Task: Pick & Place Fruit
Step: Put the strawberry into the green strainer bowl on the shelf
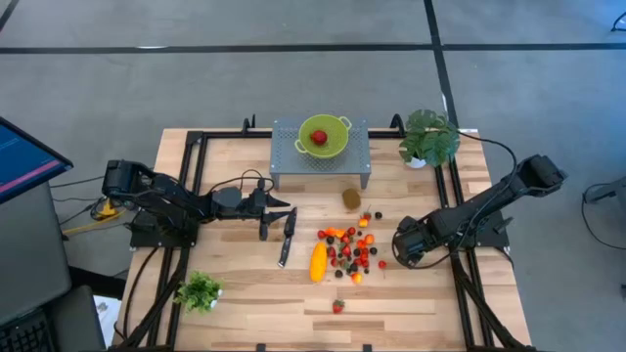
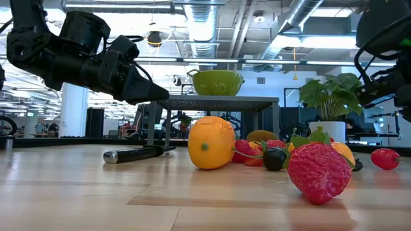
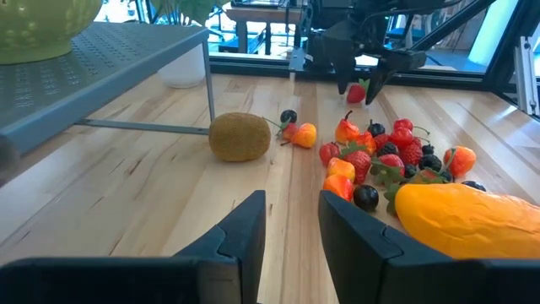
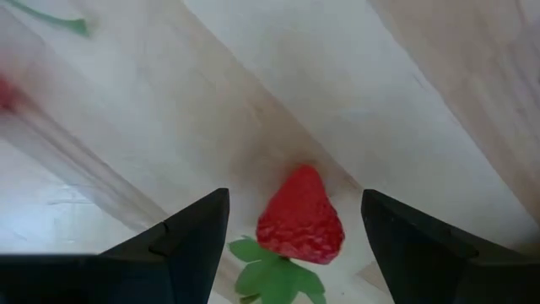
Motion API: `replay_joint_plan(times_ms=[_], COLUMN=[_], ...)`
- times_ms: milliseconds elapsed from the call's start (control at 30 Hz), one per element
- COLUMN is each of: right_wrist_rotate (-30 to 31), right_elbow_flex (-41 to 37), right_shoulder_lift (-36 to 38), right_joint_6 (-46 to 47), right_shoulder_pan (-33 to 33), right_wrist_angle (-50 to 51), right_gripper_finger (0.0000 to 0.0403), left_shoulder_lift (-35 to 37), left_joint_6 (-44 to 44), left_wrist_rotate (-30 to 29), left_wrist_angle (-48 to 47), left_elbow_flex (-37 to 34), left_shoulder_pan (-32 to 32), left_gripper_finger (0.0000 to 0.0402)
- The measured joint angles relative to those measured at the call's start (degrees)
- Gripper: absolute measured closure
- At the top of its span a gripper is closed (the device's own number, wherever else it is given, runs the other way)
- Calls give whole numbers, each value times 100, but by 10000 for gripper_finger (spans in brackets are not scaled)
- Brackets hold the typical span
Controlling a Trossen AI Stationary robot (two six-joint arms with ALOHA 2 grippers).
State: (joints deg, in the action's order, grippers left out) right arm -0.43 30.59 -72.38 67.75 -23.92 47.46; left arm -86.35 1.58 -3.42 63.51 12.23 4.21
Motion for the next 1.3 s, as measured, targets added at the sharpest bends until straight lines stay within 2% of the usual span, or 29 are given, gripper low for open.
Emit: replay_joint_plan(times_ms=[267, 667, 767, 1000, 1200, 1300], right_wrist_rotate=[-2, -126, -126, -125, -127, -127], right_elbow_flex=[-2, 4, 7, 4, 4, 7], right_shoulder_lift=[0, 0, 0, -4, -2, 0], right_joint_6=[-19, -20, -20, -20, -47, -82], right_shoulder_pan=[0, 0, 0, 0, 0, 0], right_wrist_angle=[7, 9, 9, -38, -102, -196], right_gripper_finger=[159, 268, 268, 226, 268, 272], left_shoulder_lift=[0, 0, 0, 0, 0, 0], left_joint_6=[0, 0, 0, -2, 0, 0], left_wrist_rotate=[6, 22, 19, 11, -7, -5], left_wrist_angle=[0, 0, 2, 0, 0, 1], left_elbow_flex=[0, 0, 0, 0, 0, 0], left_shoulder_pan=[0, 0, 0, 0, -1, -1], left_gripper_finger=[296, 296, 296, 296, 296, 296])
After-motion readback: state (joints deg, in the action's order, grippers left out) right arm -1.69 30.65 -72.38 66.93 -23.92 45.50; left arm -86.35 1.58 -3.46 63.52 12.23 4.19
